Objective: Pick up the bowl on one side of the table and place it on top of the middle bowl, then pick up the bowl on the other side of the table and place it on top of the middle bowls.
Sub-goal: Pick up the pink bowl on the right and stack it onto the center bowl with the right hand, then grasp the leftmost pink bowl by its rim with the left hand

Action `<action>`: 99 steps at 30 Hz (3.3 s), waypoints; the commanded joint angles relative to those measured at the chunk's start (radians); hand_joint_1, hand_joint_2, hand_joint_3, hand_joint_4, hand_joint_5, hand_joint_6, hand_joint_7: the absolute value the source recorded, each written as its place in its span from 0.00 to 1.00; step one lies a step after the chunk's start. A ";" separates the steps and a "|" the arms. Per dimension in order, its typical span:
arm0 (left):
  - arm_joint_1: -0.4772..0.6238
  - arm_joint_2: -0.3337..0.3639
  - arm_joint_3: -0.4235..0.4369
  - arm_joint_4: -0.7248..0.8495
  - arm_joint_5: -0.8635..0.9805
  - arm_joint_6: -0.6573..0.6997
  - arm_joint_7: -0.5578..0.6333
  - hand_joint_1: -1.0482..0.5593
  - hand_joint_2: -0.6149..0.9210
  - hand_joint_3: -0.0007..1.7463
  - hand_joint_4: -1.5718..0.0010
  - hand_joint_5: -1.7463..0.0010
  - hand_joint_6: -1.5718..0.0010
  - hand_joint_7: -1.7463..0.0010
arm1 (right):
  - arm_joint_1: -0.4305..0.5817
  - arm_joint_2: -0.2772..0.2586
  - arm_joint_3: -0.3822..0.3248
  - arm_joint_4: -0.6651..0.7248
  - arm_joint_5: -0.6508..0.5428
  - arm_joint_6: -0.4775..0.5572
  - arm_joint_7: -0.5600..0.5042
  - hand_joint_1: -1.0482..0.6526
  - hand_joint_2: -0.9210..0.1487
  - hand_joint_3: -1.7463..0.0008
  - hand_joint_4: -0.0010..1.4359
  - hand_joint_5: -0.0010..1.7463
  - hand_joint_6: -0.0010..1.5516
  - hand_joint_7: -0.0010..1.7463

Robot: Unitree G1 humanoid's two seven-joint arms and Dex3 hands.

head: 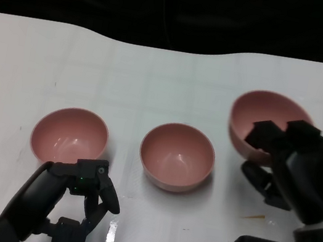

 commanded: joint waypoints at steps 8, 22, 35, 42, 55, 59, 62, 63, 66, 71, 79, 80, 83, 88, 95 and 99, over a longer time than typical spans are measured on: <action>0.007 0.010 0.002 -0.014 0.008 -0.002 0.012 0.49 0.65 0.71 0.46 0.00 0.48 0.22 | -0.087 0.058 0.065 0.022 0.004 -0.089 0.023 0.55 0.69 0.25 0.68 1.00 0.50 1.00; 0.010 0.003 -0.005 -0.014 0.003 -0.031 0.012 0.50 0.64 0.74 0.46 0.01 0.47 0.20 | -0.203 0.134 0.156 0.222 -0.024 -0.145 -0.017 0.55 0.65 0.27 0.68 1.00 0.49 1.00; 0.016 -0.005 -0.010 -0.027 0.000 -0.020 0.011 0.52 0.63 0.75 0.47 0.02 0.47 0.21 | -0.272 0.153 0.260 0.401 -0.080 -0.114 0.024 0.48 0.41 0.54 0.60 0.95 0.51 0.77; 0.012 -0.007 -0.011 -0.020 -0.002 -0.026 0.009 0.53 0.63 0.76 0.46 0.02 0.47 0.22 | -0.259 0.127 0.279 0.318 -0.106 0.013 0.213 0.37 0.02 0.90 0.50 0.24 0.50 0.12; -0.003 -0.005 -0.009 0.022 -0.012 -0.038 0.001 0.51 0.61 0.77 0.46 0.02 0.48 0.22 | -0.159 0.087 0.217 0.071 -0.035 0.085 0.334 0.15 0.00 0.78 0.14 0.07 0.14 0.00; -0.005 -0.007 -0.007 0.029 -0.014 -0.042 0.003 0.51 0.61 0.77 0.46 0.02 0.47 0.22 | -0.124 0.075 0.189 0.014 -0.012 0.078 0.341 0.15 0.00 0.79 0.13 0.08 0.13 0.01; -0.013 -0.008 -0.003 0.046 -0.011 -0.053 0.008 0.51 0.61 0.76 0.46 0.02 0.47 0.22 | -0.076 0.050 0.150 -0.059 0.021 0.060 0.344 0.15 0.00 0.81 0.13 0.09 0.15 0.01; -0.016 -0.008 -0.001 0.053 -0.009 -0.058 0.009 0.51 0.61 0.77 0.46 0.02 0.47 0.22 | -0.068 0.046 0.145 -0.069 0.021 0.058 0.343 0.15 0.00 0.81 0.13 0.10 0.15 0.02; -0.026 -0.004 0.005 0.072 -0.005 -0.066 0.012 0.51 0.61 0.77 0.46 0.01 0.47 0.22 | -0.038 0.039 0.125 -0.095 0.015 0.049 0.312 0.16 0.00 0.80 0.16 0.13 0.17 0.02; -0.035 -0.010 0.016 0.097 0.004 -0.080 0.035 0.51 0.62 0.75 0.45 0.01 0.46 0.22 | 0.041 0.029 0.072 -0.098 0.062 -0.061 0.171 0.24 0.00 0.82 0.13 0.42 0.26 0.06; -0.038 -0.019 0.020 0.094 -0.032 -0.072 0.034 0.52 0.65 0.72 0.45 0.06 0.46 0.26 | 0.138 -0.004 0.003 -0.091 0.130 -0.223 0.072 0.34 0.00 0.90 0.24 0.55 0.38 0.12; -0.038 -0.020 0.020 0.094 -0.036 -0.073 0.034 0.52 0.65 0.71 0.45 0.07 0.46 0.27 | 0.142 -0.005 -0.001 -0.090 0.131 -0.233 0.071 0.35 0.00 0.90 0.25 0.56 0.39 0.12; -0.035 -0.023 0.020 0.082 -0.044 -0.060 0.036 0.52 0.65 0.71 0.46 0.10 0.46 0.29 | 0.168 -0.013 -0.022 -0.091 0.149 -0.274 0.069 0.36 0.00 0.91 0.27 0.58 0.41 0.13; -0.032 -0.031 0.023 0.065 -0.062 -0.054 0.036 0.54 0.65 0.72 0.49 0.14 0.49 0.32 | 0.235 -0.019 -0.061 -0.125 0.192 -0.310 0.094 0.41 0.00 0.94 0.35 0.60 0.47 0.18; -0.030 -0.036 0.029 0.048 -0.068 -0.047 0.036 0.54 0.65 0.72 0.51 0.15 0.50 0.33 | 0.290 -0.015 -0.098 -0.136 0.238 -0.357 0.097 0.45 0.00 0.96 0.40 0.60 0.50 0.20; -0.027 -0.036 0.036 0.019 -0.056 -0.041 0.044 0.50 0.72 0.57 0.60 0.16 0.61 0.39 | 0.333 -0.016 -0.140 -0.115 0.303 -0.444 0.089 0.52 0.28 0.59 0.52 0.76 0.52 0.52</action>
